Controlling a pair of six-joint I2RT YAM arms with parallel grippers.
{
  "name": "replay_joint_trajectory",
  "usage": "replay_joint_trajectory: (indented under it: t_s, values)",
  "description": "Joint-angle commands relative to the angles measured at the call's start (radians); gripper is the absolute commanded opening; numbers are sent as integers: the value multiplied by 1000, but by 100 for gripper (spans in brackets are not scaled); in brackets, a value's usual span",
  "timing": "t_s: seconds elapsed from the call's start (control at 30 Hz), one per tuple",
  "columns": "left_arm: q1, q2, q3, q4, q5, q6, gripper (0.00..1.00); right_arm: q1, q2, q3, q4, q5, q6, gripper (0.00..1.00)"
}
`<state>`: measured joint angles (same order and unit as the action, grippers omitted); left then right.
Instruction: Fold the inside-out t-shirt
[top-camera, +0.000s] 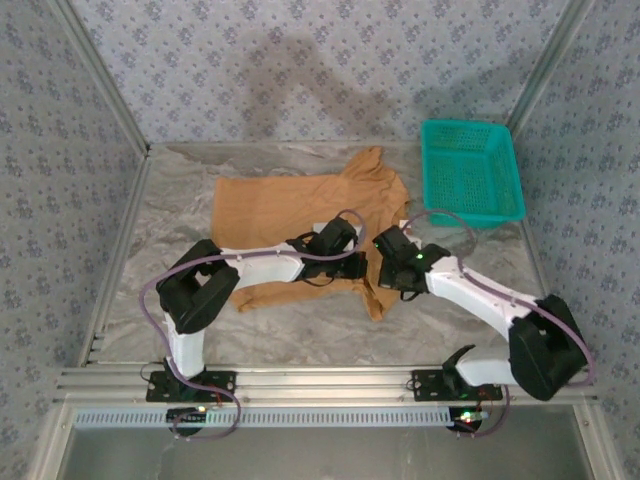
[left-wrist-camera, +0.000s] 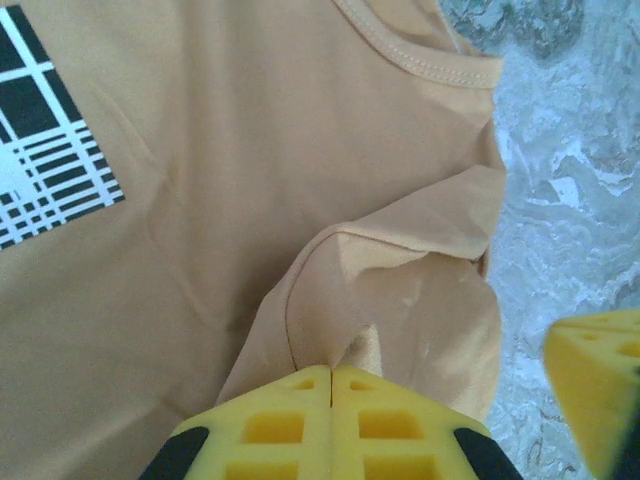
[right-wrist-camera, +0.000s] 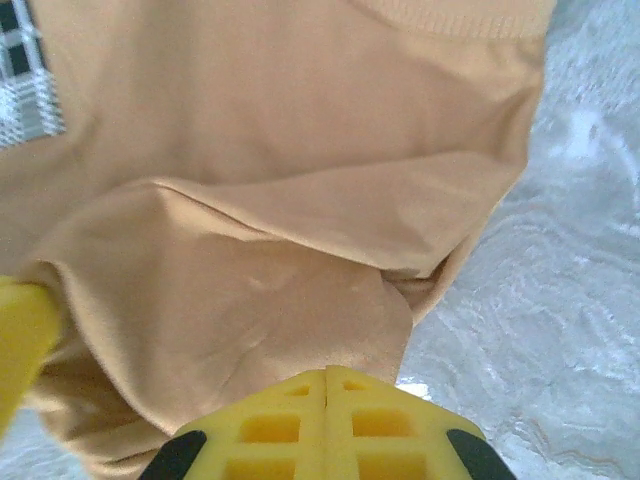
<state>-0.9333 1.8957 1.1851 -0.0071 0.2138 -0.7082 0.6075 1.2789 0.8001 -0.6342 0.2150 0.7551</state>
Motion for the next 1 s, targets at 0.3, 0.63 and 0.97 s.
replay_joint_trajectory:
  t_s: [0.3,0.63,0.97]
  values:
    - [33,18,1,45,54,-41,0,79,-2,-102,174,-96,-54,38]
    - [36,8,-21,52,55,-46,0,88,151,-64,129,-26,-20,11]
    - [12,14,-5,78,58,-73,0,13,-108,-109,-48,21,28,0]
